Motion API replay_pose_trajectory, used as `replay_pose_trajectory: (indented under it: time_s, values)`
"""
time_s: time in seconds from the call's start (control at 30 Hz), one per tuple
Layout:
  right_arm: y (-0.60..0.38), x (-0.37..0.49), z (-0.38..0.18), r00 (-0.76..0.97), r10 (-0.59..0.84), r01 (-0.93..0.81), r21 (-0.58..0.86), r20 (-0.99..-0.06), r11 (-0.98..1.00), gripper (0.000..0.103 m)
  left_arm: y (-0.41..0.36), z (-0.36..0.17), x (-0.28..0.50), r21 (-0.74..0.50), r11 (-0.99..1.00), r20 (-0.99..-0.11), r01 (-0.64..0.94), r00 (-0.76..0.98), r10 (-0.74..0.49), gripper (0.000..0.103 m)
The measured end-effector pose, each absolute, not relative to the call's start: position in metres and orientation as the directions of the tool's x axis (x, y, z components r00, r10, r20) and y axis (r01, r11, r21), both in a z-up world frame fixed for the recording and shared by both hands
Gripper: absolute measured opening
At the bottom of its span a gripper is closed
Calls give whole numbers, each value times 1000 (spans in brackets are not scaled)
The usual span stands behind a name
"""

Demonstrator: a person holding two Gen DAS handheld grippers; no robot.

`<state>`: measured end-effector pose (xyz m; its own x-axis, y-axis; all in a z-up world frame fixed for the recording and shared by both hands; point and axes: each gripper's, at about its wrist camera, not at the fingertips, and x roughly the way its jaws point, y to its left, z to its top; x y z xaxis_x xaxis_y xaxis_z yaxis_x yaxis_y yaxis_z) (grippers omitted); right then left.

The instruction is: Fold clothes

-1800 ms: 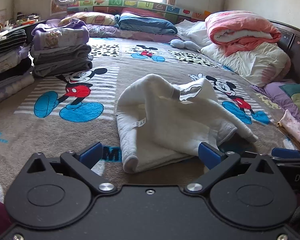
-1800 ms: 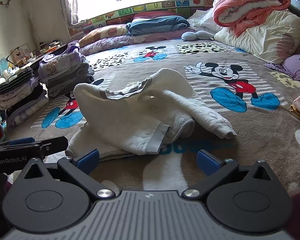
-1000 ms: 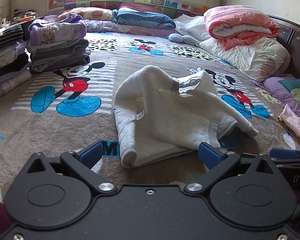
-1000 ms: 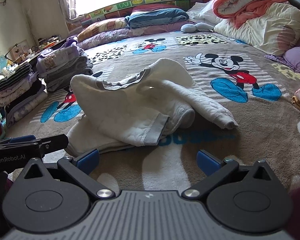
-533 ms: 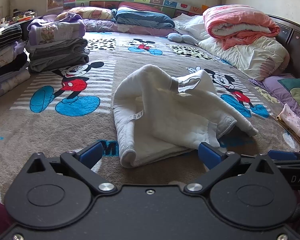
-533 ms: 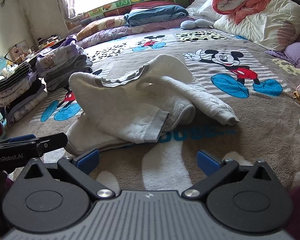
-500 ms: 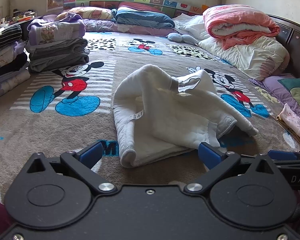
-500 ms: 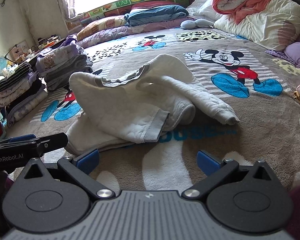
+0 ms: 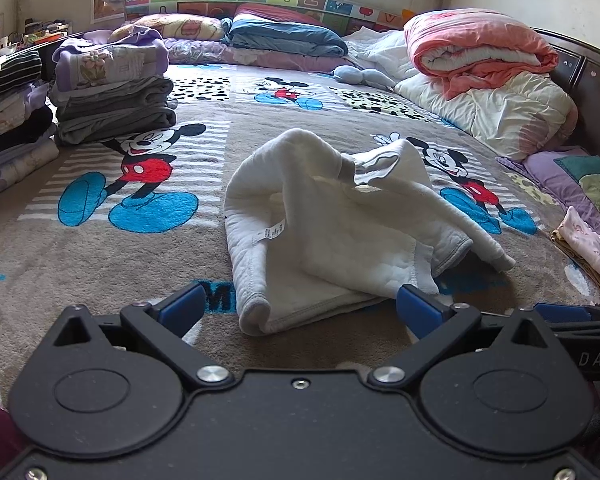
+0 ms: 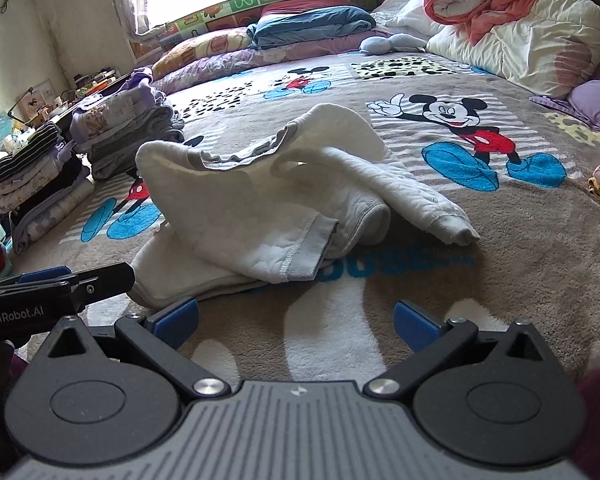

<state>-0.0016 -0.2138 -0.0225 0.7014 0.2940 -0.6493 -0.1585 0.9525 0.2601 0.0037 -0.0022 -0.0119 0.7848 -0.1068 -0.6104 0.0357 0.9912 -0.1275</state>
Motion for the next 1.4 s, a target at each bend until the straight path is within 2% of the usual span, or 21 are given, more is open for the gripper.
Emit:
replay_pose_trajectory:
  time_s: [0.47,0.6,0.8,1.0,1.13,1.23,1.33,1.4]
  values:
    - [-215,4,-27,694,331,-188,283,-639,940,103,-1,-16,11,-118,992,-618,39,779,-104,103]
    - [-221,7,-32,706,360,-196,320,-610,927,103,-1,-21,15,-120,992,-623,44,774,-110,103]
    - [-227,23,-38,748,353,-223,288,-562,931,103,-1,-30,21,-107,993,-607,54,788,-108,103]
    - [-231,47,-45,801,327,-271,183,-501,945,103,3,-39,29,-104,992,-568,71,814,-118,103]
    - [-244,67,-49,829,365,-294,225,-423,929,103,8,-44,32,-100,993,-518,56,849,-100,103]
    - [-252,84,-49,835,384,-315,230,-395,921,103,10,-46,39,-90,994,-532,54,841,-94,103]
    - [-255,99,-48,845,346,-312,149,-408,938,103,13,-48,44,-83,996,-547,28,834,-69,103]
    - [-256,106,-48,838,354,-324,145,-415,935,103,16,-48,47,-91,996,-546,19,835,-65,103]
